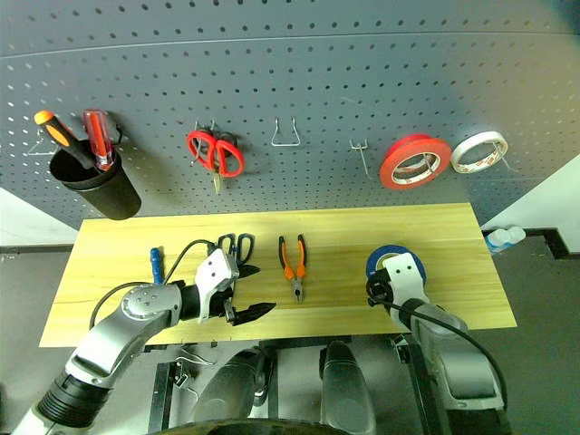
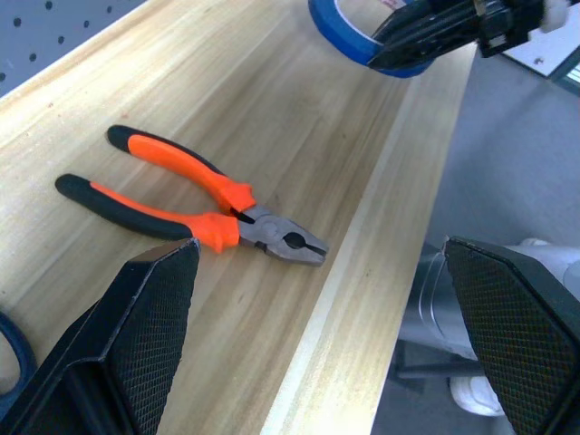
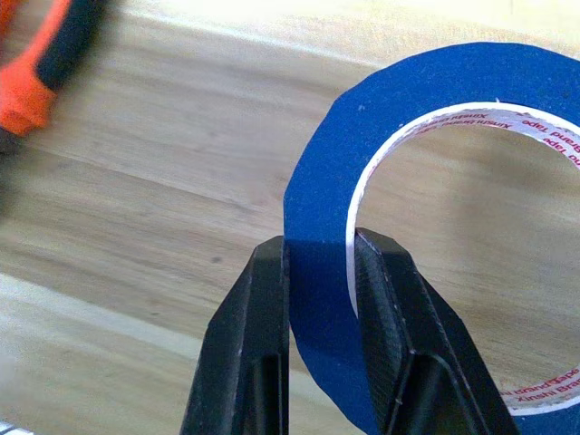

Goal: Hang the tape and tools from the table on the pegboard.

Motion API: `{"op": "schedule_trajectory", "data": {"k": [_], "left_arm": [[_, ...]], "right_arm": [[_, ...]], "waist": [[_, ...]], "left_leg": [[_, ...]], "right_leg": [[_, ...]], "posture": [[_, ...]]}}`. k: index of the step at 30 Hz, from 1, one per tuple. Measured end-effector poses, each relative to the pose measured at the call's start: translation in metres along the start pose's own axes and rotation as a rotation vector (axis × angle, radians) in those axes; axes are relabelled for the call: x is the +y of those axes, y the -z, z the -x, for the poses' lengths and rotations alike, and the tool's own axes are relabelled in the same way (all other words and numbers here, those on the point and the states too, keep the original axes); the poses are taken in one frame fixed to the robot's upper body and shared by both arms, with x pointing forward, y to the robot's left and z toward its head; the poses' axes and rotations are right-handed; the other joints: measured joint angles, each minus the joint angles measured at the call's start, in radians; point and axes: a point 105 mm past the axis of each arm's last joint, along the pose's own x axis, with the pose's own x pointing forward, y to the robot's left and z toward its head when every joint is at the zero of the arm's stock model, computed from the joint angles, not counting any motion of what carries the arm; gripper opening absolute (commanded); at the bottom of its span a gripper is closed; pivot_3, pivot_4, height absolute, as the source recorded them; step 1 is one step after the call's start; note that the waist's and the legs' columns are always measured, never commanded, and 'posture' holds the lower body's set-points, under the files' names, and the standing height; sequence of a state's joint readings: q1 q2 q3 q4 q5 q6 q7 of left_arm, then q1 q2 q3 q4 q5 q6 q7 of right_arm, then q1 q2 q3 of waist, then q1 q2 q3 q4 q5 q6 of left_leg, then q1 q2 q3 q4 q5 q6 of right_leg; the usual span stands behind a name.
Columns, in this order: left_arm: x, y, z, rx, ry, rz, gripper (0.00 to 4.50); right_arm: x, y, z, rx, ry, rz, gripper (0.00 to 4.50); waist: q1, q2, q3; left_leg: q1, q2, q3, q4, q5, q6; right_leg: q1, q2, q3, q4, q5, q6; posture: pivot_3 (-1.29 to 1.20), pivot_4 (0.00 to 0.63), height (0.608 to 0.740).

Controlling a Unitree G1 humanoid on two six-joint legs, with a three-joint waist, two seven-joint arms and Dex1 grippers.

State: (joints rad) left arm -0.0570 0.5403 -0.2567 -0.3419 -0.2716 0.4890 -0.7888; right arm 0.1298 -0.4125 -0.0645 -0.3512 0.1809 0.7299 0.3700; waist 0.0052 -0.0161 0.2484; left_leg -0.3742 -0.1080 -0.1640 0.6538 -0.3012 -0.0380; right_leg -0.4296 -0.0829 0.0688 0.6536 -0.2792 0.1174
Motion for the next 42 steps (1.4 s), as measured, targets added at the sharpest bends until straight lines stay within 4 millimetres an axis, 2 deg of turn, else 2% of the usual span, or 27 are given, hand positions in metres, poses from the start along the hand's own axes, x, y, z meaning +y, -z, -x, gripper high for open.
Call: {"op": "schedule_trajectory", "data": {"k": [6, 10, 12, 20, 25, 34, 42], "left_arm": [[0.001, 0.001, -0.001, 0.002, 0.009, 0.001, 4.50], [0.002, -0.001, -0.002, -0.006, 0.011, -0.008, 4.50], [0.002, -0.001, -0.002, -0.006, 0.012, -0.008, 4.50], [0.002, -0.001, -0.002, -0.009, 0.012, -0.012, 4.50], [0.003, 0.000, -0.003, -0.007, 0.011, -0.009, 4.50], [0.004, 0.000, -0.003, -0.010, 0.010, -0.014, 4.50], [0.004, 0.001, -0.003, -0.007, 0.017, -0.014, 4.50]], "right_arm": [[0.003, -0.002, 0.017, -0.024, 0.006, 0.011, 0.66], [0.009, 0.002, 0.033, -0.046, -0.014, 0.004, 0.66], [0.013, -0.002, 0.043, -0.097, -0.034, 0.002, 0.66], [0.025, -0.033, 0.053, -0.300, -0.088, 0.001, 0.66], [0.030, -0.066, 0.060, -0.510, -0.084, 0.050, 0.66], [0.039, -0.078, 0.065, -0.609, -0.101, 0.072, 0.66], [0.047, -0.112, 0.064, -0.759, -0.099, 0.102, 0.66]], "waist": [[0.003, 0.001, -0.003], [0.005, 0.001, -0.004], [0.003, 0.001, -0.005], [-0.001, 0.002, -0.008], [-0.002, 0.002, -0.009], [-0.003, 0.002, -0.009], [-0.019, 0.002, -0.010]], "left_leg": [[0.000, 0.000, 0.000, 0.000, 0.000, 0.000], [0.000, 0.000, 0.000, 0.000, 0.000, 0.000], [0.000, 0.000, 0.000, 0.000, 0.000, 0.000], [0.000, 0.000, 0.000, 0.000, 0.000, 0.000], [0.000, 0.000, 0.000, 0.001, 0.000, 0.000], [0.000, 0.000, 0.000, 0.003, 0.000, 0.000], [0.000, 0.000, 0.000, 0.007, 0.000, 0.000]], "right_leg": [[0.000, 0.000, 0.000, 0.000, 0.000, 0.000], [0.000, 0.000, 0.000, 0.000, 0.000, 0.000], [0.000, 0.000, 0.000, 0.000, 0.000, 0.000], [0.000, 0.000, 0.000, 0.000, 0.000, 0.000], [0.001, 0.000, 0.000, 0.001, 0.000, 0.000], [0.001, 0.000, 0.000, 0.001, 0.000, 0.000], [0.001, 0.001, 0.000, 0.005, 0.000, 0.000]], "posture": [[0.01, 0.203, 0.720], [0.00, 0.203, 0.720], [0.00, 0.203, 0.720], [0.00, 0.200, 0.720], [0.00, 0.199, 0.720], [0.00, 0.199, 0.720], [0.00, 0.199, 0.720]]}}
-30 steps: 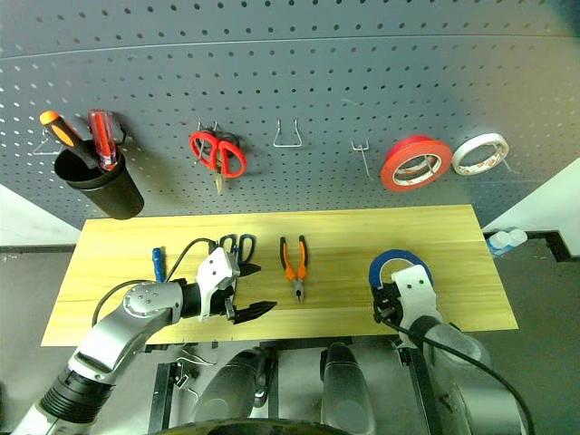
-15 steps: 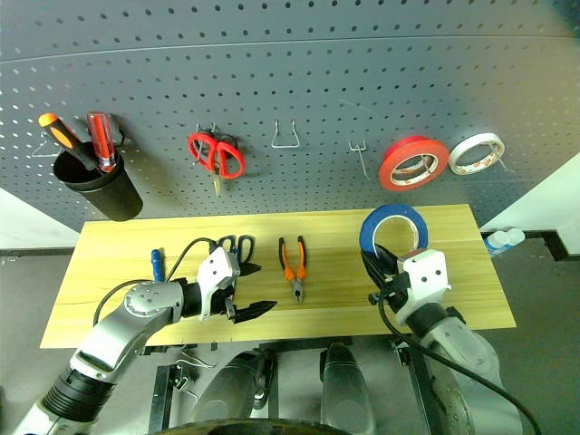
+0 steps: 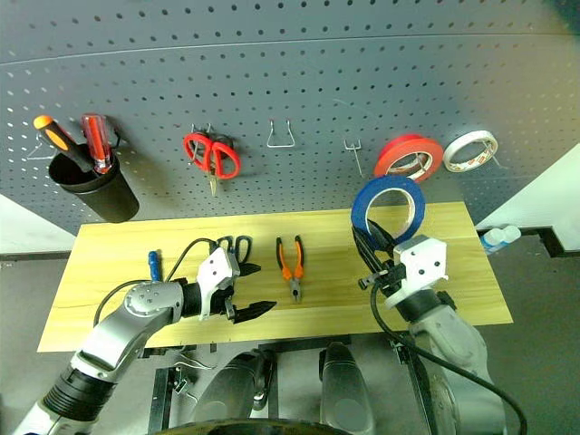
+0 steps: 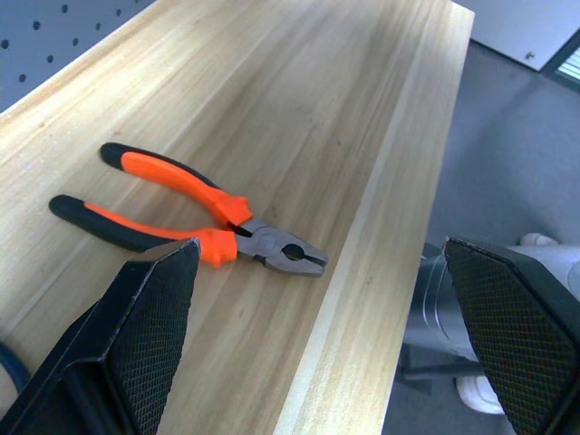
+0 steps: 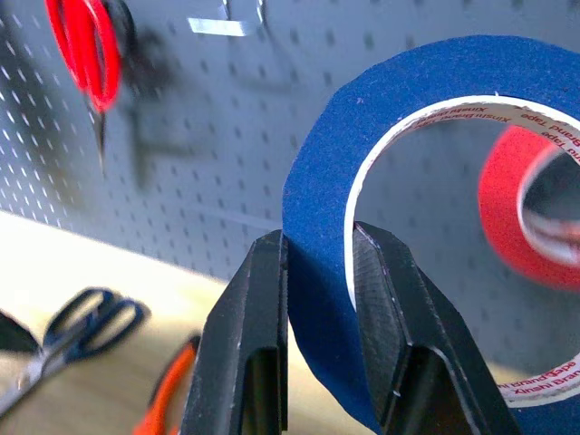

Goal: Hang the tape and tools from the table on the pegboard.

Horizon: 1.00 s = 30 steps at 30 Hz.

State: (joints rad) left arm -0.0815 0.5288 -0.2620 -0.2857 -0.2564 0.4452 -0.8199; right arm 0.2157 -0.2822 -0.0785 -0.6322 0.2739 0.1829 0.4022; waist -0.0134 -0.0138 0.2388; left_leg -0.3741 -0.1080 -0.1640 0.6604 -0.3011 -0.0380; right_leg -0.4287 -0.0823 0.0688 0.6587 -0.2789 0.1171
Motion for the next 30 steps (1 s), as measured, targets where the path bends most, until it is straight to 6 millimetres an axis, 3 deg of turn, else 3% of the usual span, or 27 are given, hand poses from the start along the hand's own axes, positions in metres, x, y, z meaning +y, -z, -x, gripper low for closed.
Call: {"op": "schedule_trajectory", "data": {"k": [6, 17, 30], "left_arm": [[0.000, 0.000, 0.000, 0.002, 0.003, -0.002, 4.50], [-0.001, 0.002, 0.000, 0.004, 0.003, 0.004, 4.50], [-0.001, -0.006, 0.004, -0.031, -0.024, 0.000, 4.50]], "right_arm": [[0.004, -0.006, -0.019, -0.047, -0.017, 0.020, 0.66], [0.009, -0.006, -0.035, -0.070, -0.040, 0.026, 0.66], [0.006, 0.007, -0.054, -0.071, -0.045, 0.012, 0.66]], "waist": [[0.000, 0.000, 0.000], [0.000, 0.000, 0.000], [0.000, 0.000, 0.000]], "left_leg": [[0.000, 0.000, 0.000, 0.003, 0.000, 0.000], [0.000, 0.000, 0.000, 0.003, 0.000, 0.000], [0.000, 0.000, 0.000, 0.003, -0.001, 0.001]], "right_leg": [[0.000, 0.000, 0.000, 0.004, 0.000, 0.000], [0.000, 0.000, 0.000, 0.004, 0.000, 0.000], [0.000, 0.000, 0.000, 0.005, 0.000, 0.000]], "posture": [[0.00, 0.199, 0.720], [0.01, 0.201, 0.720], [0.04, 0.212, 0.720]]}}
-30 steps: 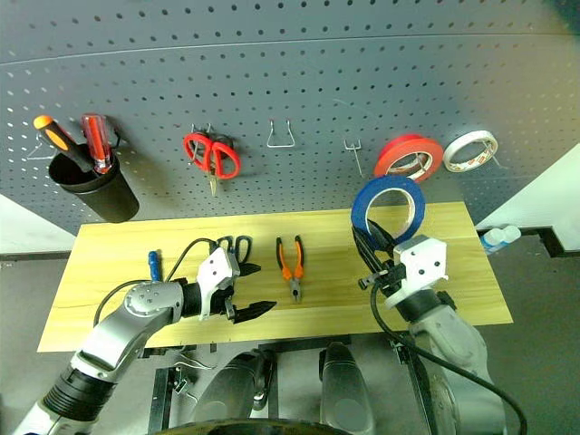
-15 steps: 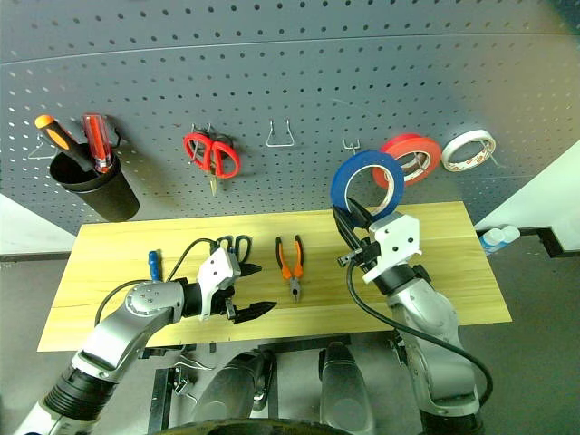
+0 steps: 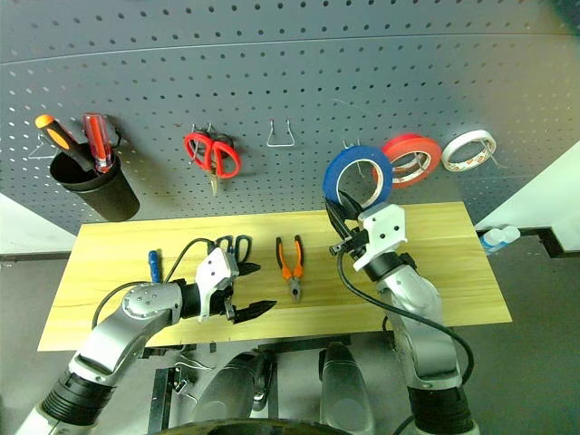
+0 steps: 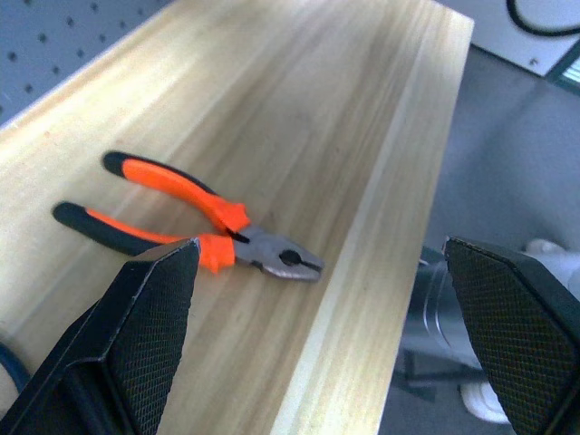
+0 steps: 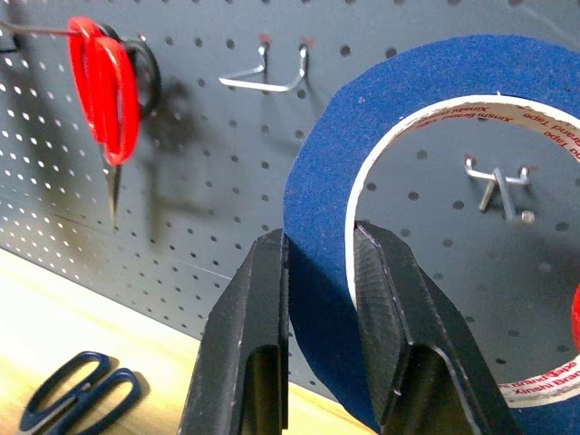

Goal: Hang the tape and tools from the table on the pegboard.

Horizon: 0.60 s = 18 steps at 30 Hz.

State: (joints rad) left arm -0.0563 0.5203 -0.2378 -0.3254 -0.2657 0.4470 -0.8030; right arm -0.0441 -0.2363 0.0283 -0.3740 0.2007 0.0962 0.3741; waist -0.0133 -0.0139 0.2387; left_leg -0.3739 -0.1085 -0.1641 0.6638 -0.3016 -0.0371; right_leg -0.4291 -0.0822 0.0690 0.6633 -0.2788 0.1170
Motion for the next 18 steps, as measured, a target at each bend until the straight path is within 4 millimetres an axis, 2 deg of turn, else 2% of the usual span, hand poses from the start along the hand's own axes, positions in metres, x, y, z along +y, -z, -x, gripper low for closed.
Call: {"op": "schedule_trajectory", "data": {"k": [5, 13, 18], "left_arm": [[0.002, -0.004, 0.004, -0.017, -0.021, -0.001, 4.50], [0.002, -0.011, 0.004, -0.052, -0.036, -0.002, 4.50], [0.013, -0.030, 0.007, -0.160, -0.115, -0.012, 4.50]], "right_arm": [[-0.003, 0.013, -0.006, 0.014, 0.006, -0.021, 0.66], [-0.010, 0.024, -0.020, 0.010, 0.006, -0.025, 0.66], [-0.013, 0.028, -0.027, 0.003, 0.006, -0.014, 0.66]], "waist": [[0.001, 0.000, 0.000], [0.001, 0.000, 0.000], [0.001, 0.000, 0.000]], "left_leg": [[0.000, 0.000, 0.000, 0.000, 0.000, 0.000], [0.000, 0.000, 0.000, 0.000, 0.000, 0.000], [0.000, 0.000, 0.000, 0.000, 0.000, -0.001]], "right_leg": [[0.000, 0.000, 0.000, 0.000, 0.000, 0.000], [0.000, 0.000, 0.000, 0.000, 0.000, 0.000], [0.000, 0.000, 0.000, 0.000, 0.000, 0.000]], "posture": [[0.05, 0.212, 0.720], [0.06, 0.213, 0.720], [0.06, 0.213, 0.720]]}}
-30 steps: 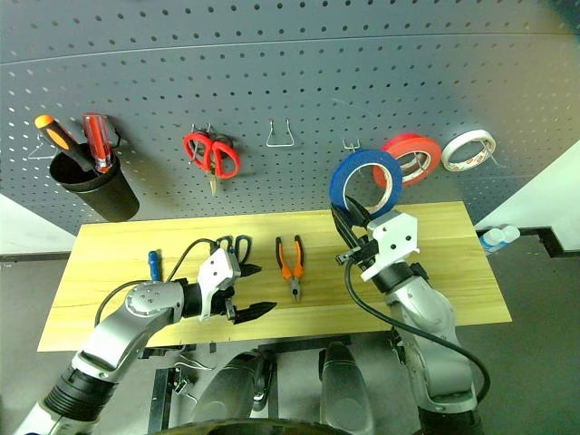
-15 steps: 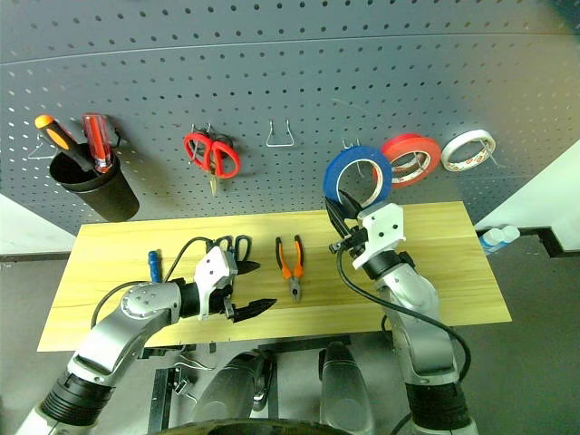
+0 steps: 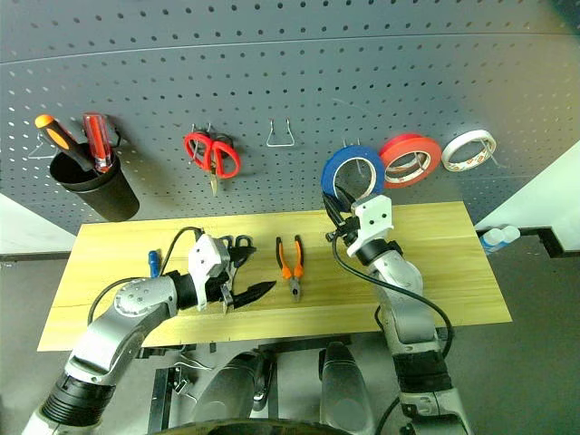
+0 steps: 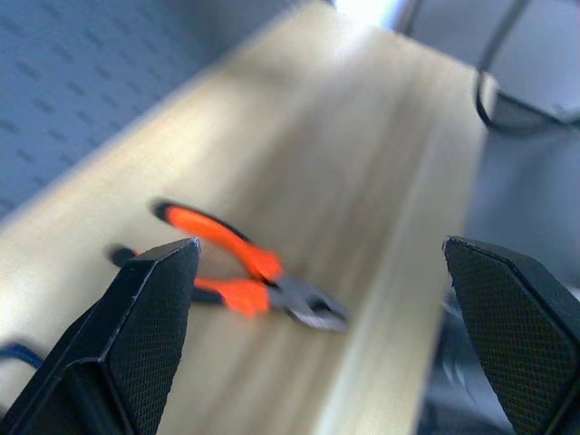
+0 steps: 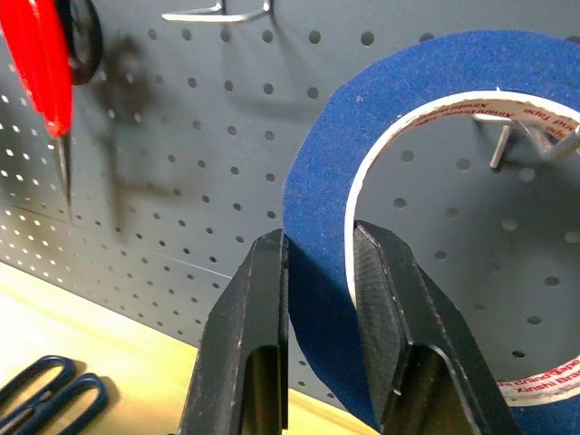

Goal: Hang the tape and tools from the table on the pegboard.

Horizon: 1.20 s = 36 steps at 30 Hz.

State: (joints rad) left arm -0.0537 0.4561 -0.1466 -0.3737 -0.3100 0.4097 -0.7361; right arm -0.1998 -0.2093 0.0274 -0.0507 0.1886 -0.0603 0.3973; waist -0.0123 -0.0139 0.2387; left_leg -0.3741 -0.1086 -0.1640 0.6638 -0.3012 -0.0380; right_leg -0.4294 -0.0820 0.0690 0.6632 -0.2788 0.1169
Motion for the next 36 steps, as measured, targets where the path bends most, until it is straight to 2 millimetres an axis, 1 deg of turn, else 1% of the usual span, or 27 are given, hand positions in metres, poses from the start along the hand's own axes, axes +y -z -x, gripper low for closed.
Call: {"op": "schedule_trajectory", "data": {"k": [5, 7, 12, 19, 28, 36], "left_arm": [[0.011, -0.029, 0.005, -0.169, -0.093, -0.057, 4.50], [0.012, -0.036, 0.008, -0.215, -0.101, -0.066, 4.50], [0.004, -0.037, 0.014, -0.286, -0.096, -0.071, 4.50], [0.001, -0.045, 0.017, -0.360, -0.103, -0.099, 4.50], [0.000, -0.048, 0.020, -0.393, -0.111, -0.117, 4.50], [0.000, -0.049, 0.021, -0.396, -0.113, -0.123, 4.50]], "right_arm": [[-0.003, 0.004, -0.002, -0.001, 0.002, 0.012, 0.66], [-0.003, 0.005, -0.002, 0.000, 0.002, 0.014, 0.66], [-0.006, 0.007, -0.005, -0.003, 0.002, 0.018, 0.66], [-0.009, 0.011, -0.010, -0.003, 0.005, 0.024, 0.66], [-0.010, 0.014, -0.018, -0.011, 0.006, 0.019, 0.66], [-0.008, 0.017, -0.020, 0.024, -0.011, -0.026, 0.66]], "waist": [[0.001, 0.000, 0.000], [0.001, 0.000, 0.000], [0.001, 0.000, 0.000], [0.000, 0.000, 0.000], [0.000, 0.000, 0.000], [0.000, 0.000, 0.000]], "left_leg": [[0.000, 0.000, 0.000, 0.000, 0.000, 0.000], [0.000, 0.000, 0.000, 0.000, 0.000, 0.000], [0.000, 0.000, 0.001, 0.000, 0.000, 0.000], [0.001, 0.001, 0.001, 0.000, 0.000, 0.000], [0.001, 0.001, 0.001, 0.000, 0.000, 0.000], [0.001, 0.001, 0.001, 0.000, -0.001, 0.001]], "right_leg": [[0.000, 0.000, 0.000, 0.000, 0.000, 0.000], [0.000, 0.000, 0.000, 0.000, 0.000, 0.000], [0.000, 0.000, 0.000, -0.001, 0.000, 0.000], [0.000, 0.000, 0.000, 0.000, 0.000, 0.000], [0.000, 0.001, 0.000, 0.001, 0.000, -0.001], [0.000, 0.001, 0.000, 0.001, 0.000, -0.001]], "posture": [[0.06, 0.213, 0.720], [0.06, 0.214, 0.720], [0.06, 0.215, 0.720], [0.07, 0.218, 0.720], [0.07, 0.217, 0.720], [0.07, 0.218, 0.720]]}}
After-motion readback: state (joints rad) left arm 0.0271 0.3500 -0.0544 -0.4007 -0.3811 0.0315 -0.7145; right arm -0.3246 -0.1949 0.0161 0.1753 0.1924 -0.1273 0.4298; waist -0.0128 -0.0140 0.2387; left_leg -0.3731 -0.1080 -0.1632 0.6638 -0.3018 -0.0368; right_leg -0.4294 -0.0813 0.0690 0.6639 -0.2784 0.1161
